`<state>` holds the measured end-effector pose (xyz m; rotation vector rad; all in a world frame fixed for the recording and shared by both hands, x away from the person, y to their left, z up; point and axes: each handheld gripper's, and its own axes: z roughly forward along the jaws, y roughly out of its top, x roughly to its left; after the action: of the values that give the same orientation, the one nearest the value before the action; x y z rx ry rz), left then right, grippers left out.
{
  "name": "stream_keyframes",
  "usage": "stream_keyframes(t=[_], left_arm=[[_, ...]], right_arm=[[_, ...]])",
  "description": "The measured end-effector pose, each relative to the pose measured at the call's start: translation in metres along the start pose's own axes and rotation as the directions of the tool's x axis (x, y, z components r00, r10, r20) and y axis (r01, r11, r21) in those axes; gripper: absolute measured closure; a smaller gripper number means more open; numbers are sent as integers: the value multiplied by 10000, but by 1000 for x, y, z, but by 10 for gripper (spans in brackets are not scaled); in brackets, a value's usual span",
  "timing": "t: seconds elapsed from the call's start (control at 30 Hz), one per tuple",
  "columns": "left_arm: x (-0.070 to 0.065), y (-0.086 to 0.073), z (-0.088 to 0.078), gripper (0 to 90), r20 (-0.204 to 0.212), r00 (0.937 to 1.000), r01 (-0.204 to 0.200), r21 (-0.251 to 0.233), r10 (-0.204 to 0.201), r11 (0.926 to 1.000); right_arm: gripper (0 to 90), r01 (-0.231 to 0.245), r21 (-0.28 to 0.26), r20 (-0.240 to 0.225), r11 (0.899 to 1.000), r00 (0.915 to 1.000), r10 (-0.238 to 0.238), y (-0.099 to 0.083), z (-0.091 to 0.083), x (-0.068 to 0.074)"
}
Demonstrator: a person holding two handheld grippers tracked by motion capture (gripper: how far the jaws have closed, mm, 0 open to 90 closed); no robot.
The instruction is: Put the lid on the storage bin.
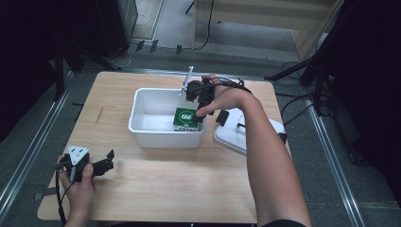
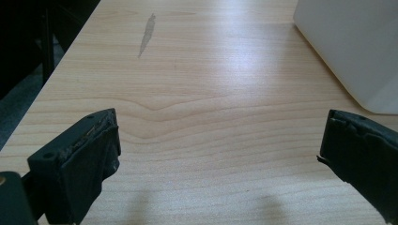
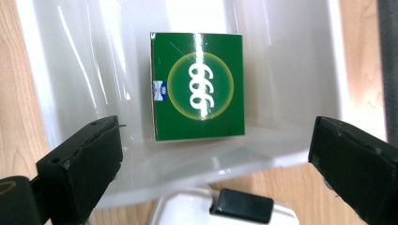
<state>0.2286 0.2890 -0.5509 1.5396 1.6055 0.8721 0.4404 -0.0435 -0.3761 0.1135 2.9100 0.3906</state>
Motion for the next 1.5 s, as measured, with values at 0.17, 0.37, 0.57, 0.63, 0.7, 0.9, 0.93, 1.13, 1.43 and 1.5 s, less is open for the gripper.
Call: stream_keyframes(t=[0.17, 0.37, 0.57, 0.63, 0.7, 0.9, 0.93, 1.13, 1.43, 1.5], left_arm=[[0, 0, 0, 0, -5, 10000, -39, 9, 39, 10000], [0, 0, 0, 0, -11, 10000, -64, 5, 64, 10000], [-1, 0, 0, 0, -37, 9999, -106, 26, 106, 9999], [-1, 0, 0, 0, -41, 9999, -106, 36, 106, 9999], [-1, 0, 0, 0, -78, 9999, -126, 2, 126, 9999], [-2, 0, 0, 0, -96, 9997, -225, 26, 225, 9997], [-2, 0, 0, 0, -98, 9997, -212, 17, 212, 9998], [-2, 0, 0, 0, -94, 9998, -196, 9, 196, 9998], [-2, 0, 0, 0, -115, 9997, -230, 21, 231, 9997], [-2, 0, 0, 0, -106, 9997, -238, 35, 239, 9997]], right_arm=[[25, -106, -92, 174, 9999, 9998, 108, -6, -16, -1], [24, -452, -22, 407, 9990, 9981, 453, -26, -33, -4], [24, -658, -10, 581, 9978, 9961, 657, -42, -43, -6], [24, -707, 14, 606, 9975, 9957, 705, -47, -46, -6], [25, -820, 1, 688, 9966, 9943, 818, -56, -51, -6], [25, -1052, 58, 765, 9944, 9916, 1045, -72, -55, -5], [27, -1136, 44, 782, 9935, 9905, 1129, -79, -56, -4], [38, -1462, 127, 874, 9892, 9856, 1446, -102, -58, -4], [52, -1755, 261, 1083, 9841, 9792, 1717, -128, -52, 0], [66, -1996, 327, 1197, 9793, 9736, 1944, -137, -48, 1]])
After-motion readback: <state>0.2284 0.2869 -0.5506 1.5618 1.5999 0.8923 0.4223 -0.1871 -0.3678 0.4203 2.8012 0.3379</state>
